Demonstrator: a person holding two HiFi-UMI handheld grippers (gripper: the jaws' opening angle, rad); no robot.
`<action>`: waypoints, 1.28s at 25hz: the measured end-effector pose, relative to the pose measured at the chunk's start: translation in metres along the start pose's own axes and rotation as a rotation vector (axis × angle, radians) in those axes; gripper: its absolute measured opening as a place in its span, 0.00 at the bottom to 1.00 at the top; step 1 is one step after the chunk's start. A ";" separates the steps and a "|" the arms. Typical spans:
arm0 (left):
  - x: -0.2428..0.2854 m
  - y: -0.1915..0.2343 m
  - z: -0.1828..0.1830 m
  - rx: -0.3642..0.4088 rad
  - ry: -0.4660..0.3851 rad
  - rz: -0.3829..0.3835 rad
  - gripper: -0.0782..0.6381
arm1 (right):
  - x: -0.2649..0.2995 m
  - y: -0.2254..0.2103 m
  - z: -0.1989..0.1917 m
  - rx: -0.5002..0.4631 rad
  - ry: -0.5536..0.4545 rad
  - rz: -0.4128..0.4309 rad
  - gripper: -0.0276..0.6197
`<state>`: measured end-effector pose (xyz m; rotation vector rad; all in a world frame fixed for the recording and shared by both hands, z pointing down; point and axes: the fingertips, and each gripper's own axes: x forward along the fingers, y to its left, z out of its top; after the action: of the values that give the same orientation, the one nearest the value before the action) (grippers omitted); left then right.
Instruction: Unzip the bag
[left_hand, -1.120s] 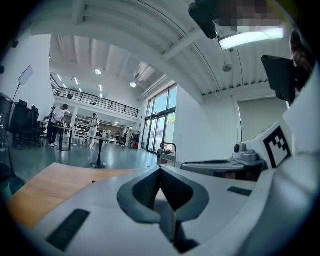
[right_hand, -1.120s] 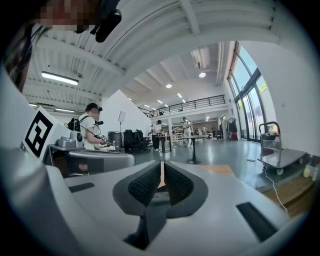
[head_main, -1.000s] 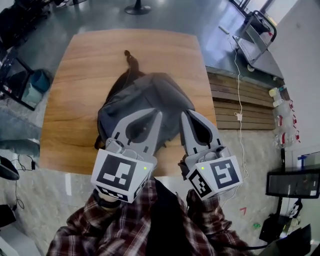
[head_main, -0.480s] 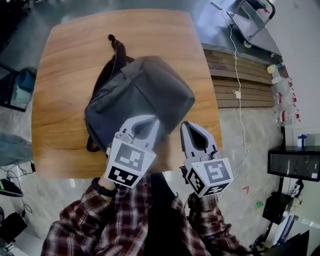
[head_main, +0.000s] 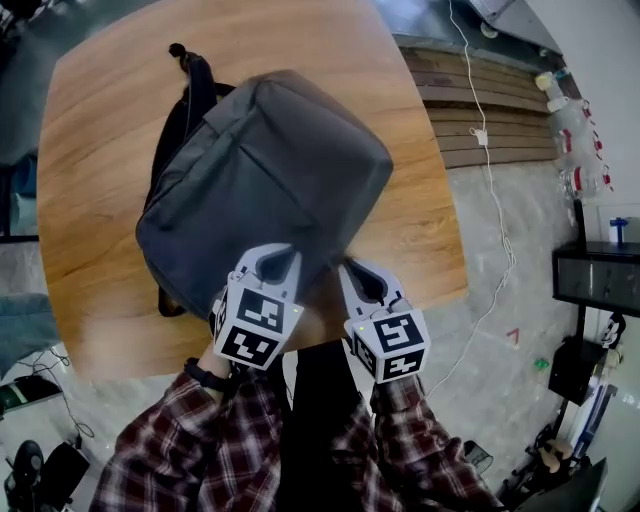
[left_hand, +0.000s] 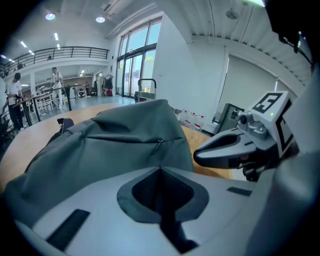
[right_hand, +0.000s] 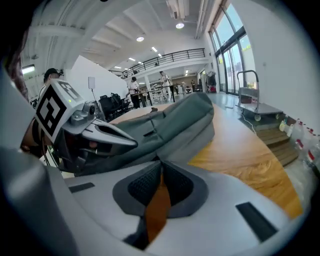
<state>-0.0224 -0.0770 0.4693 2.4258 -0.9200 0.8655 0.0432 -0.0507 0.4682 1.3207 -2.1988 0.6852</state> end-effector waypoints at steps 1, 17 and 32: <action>0.003 0.000 -0.003 -0.014 -0.002 -0.006 0.12 | 0.005 0.001 -0.010 0.000 0.027 0.018 0.06; 0.008 -0.004 -0.004 -0.033 -0.017 -0.004 0.12 | 0.029 0.022 -0.034 -0.104 0.187 0.262 0.08; 0.026 -0.026 0.008 0.652 -0.011 -0.248 0.12 | 0.030 -0.004 -0.030 -0.409 0.288 0.123 0.07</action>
<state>0.0144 -0.0751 0.4773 2.9981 -0.3448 1.1944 0.0384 -0.0531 0.5103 0.8327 -2.0538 0.4072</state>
